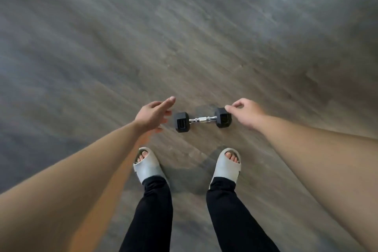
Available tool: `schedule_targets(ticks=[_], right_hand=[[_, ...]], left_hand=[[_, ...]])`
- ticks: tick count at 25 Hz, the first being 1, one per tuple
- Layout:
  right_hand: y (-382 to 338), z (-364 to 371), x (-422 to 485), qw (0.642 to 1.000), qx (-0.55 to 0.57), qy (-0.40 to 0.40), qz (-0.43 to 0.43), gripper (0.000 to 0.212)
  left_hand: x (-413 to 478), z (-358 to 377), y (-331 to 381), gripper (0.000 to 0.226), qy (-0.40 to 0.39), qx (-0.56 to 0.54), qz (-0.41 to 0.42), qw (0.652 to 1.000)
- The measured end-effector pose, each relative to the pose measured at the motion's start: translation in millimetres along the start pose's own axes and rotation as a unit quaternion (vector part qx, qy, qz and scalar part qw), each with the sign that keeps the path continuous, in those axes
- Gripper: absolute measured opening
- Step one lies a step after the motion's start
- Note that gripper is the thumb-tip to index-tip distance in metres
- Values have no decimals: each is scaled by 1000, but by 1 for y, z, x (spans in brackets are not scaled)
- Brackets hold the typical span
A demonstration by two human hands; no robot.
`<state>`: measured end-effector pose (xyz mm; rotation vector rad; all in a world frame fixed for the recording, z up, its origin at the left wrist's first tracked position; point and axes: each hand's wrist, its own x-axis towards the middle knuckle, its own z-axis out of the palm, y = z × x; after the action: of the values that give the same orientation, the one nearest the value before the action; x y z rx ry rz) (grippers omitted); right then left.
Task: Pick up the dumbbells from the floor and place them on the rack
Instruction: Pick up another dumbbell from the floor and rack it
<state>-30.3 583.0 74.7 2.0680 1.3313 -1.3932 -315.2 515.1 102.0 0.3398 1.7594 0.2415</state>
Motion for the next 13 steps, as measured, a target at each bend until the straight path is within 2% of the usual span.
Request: schedule_targets(ticks=[3, 6, 8, 10, 13], right_hand=[[38, 58, 88, 999, -32, -5, 23, 58], [64, 104, 156, 998, -19, 25, 50, 97], [74, 128, 188, 997, 0, 28, 75, 112], [87, 149, 215, 996, 17, 40, 75, 103], [96, 159, 226, 995, 26, 80, 57, 64]], left_hand=[[86, 40, -69, 52, 9, -52, -63, 997], [158, 77, -107, 87, 18, -77, -102, 992], [199, 100, -121, 103, 35, -60, -88, 994], [232, 120, -135, 106, 59, -10, -55, 997], [252, 130, -151, 89, 90, 24, -20, 995]])
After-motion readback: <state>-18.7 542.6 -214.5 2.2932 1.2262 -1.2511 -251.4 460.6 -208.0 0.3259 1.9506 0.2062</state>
